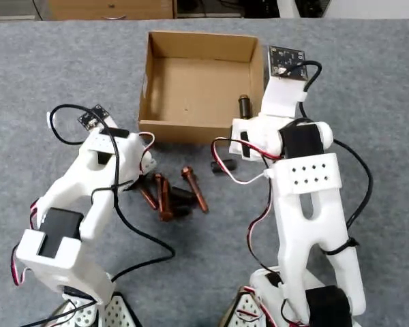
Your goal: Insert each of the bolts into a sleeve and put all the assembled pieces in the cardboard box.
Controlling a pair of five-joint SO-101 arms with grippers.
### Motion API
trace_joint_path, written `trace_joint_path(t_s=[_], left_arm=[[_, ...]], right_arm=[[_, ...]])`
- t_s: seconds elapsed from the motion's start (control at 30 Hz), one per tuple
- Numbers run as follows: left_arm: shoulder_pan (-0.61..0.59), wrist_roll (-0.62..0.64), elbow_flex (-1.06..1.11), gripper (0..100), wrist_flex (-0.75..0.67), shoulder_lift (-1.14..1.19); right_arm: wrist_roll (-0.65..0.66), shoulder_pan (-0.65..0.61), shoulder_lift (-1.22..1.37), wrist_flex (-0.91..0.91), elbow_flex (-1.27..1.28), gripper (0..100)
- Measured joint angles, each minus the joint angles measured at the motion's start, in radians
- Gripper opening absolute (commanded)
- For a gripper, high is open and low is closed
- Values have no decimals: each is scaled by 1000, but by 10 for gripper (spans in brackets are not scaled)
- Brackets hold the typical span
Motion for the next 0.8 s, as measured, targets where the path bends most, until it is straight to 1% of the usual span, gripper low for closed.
trace_joint_path(t_s=[0.13, 0.4, 0.6, 0.67, 0.8], left_arm=[[2, -2, -68, 18, 83, -18], [-3, -6, -241, 18, 384, -176], [-3, -118, -431, 18, 568, -358], [-3, -164, -488, 18, 598, -425], [-3, -252, -555, 18, 618, -575]], right_arm=[[0, 0, 0, 0, 0, 2], [0, 0, 0, 0, 0, 2], [0, 0, 0, 0, 0, 2], [20, 0, -14, 0, 0, 2], [110, 0, -115, 0, 0, 2]])
